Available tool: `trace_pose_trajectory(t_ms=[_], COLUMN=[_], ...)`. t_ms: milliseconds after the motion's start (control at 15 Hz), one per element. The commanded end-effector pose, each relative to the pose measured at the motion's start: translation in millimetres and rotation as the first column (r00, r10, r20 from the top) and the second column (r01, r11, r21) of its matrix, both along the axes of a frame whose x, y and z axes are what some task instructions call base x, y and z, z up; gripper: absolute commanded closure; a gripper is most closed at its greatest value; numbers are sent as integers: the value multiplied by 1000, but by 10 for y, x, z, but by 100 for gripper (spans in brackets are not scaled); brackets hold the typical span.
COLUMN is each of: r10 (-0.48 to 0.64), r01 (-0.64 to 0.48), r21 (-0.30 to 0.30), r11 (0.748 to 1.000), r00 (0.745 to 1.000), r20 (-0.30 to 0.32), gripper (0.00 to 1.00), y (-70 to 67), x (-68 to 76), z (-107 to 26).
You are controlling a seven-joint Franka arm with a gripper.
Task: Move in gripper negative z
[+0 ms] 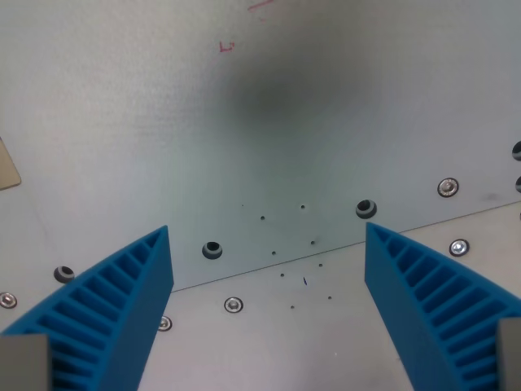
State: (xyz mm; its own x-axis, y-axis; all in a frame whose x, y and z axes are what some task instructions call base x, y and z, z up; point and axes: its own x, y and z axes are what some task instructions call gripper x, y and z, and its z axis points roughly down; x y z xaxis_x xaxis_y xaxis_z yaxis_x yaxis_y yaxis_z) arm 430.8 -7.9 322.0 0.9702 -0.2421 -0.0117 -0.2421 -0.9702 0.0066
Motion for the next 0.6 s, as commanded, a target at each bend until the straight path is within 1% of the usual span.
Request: trace_pose_trajectory(t_ms=[67, 600], r10=[0, 0], r01=[0, 0], r21=[0, 0], r11=[1000, 1000], r00=[1000, 1000], r20=[5, 5], gripper=[0, 0], y=[0, 2], x=[-1, 2], z=[74, 474])
